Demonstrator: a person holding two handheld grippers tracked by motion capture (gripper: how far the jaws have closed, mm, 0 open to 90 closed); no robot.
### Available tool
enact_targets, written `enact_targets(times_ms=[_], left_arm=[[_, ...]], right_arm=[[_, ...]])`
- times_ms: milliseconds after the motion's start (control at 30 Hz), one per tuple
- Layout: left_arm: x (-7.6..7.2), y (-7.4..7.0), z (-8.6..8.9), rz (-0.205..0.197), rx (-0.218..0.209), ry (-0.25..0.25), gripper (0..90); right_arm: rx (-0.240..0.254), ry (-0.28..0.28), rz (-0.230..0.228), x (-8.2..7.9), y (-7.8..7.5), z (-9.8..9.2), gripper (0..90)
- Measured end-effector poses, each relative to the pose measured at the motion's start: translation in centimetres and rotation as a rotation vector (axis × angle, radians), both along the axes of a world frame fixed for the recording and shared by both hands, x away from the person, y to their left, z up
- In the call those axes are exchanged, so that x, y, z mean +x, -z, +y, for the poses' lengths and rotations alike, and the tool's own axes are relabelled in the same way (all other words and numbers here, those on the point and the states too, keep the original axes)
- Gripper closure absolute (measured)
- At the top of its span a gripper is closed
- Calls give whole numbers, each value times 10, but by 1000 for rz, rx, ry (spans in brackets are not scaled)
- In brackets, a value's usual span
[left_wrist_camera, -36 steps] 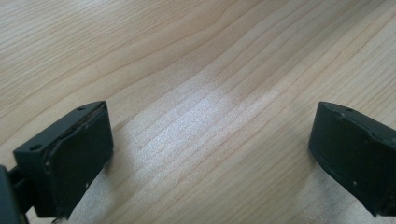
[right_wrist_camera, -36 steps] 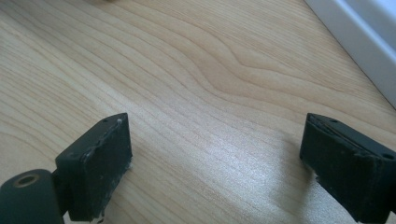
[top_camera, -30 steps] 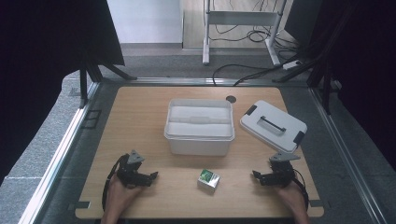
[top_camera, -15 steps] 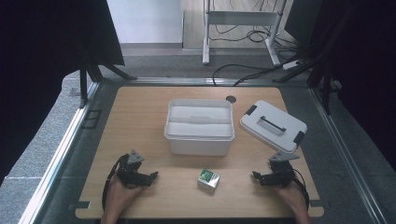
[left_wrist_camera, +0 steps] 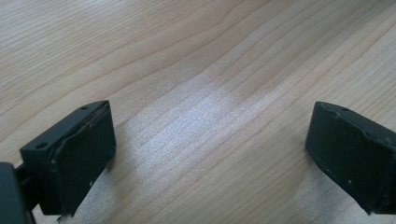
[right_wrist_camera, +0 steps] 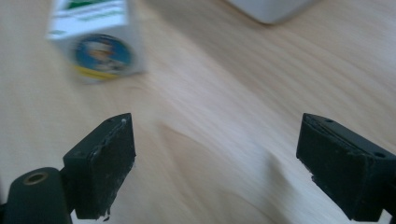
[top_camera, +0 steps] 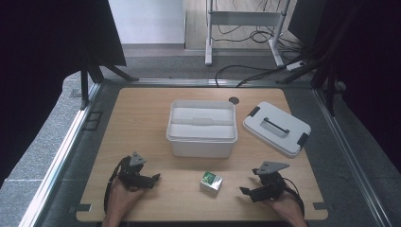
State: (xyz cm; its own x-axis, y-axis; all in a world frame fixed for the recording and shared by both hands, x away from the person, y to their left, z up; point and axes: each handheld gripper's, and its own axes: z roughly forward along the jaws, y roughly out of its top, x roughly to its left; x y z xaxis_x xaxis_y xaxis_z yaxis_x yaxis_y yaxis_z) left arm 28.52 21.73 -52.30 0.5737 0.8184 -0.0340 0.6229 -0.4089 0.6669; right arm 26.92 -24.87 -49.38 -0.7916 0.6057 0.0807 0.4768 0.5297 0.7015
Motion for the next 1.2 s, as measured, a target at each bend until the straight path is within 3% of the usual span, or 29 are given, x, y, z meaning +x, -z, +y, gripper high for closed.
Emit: enact_targets(times_ms=[233,567,767,933,1200], left_arm=[[0,0,0,0,0,0,14],[0,0,0,0,0,0,14],[0,0,0,0,0,0,15],[0,0,0,0,0,0,15],[0,0,0,0,0,0,14]], right_arm=[[-15,-131,-1,-5,-2,36,111],[-11,-224,6,-3,-3,70,138],[-6,-259,0,8,-4,91,246],[-30,-301,-8,12,-6,107,437],[-49,-370,-24,-8,-8,125,443]])
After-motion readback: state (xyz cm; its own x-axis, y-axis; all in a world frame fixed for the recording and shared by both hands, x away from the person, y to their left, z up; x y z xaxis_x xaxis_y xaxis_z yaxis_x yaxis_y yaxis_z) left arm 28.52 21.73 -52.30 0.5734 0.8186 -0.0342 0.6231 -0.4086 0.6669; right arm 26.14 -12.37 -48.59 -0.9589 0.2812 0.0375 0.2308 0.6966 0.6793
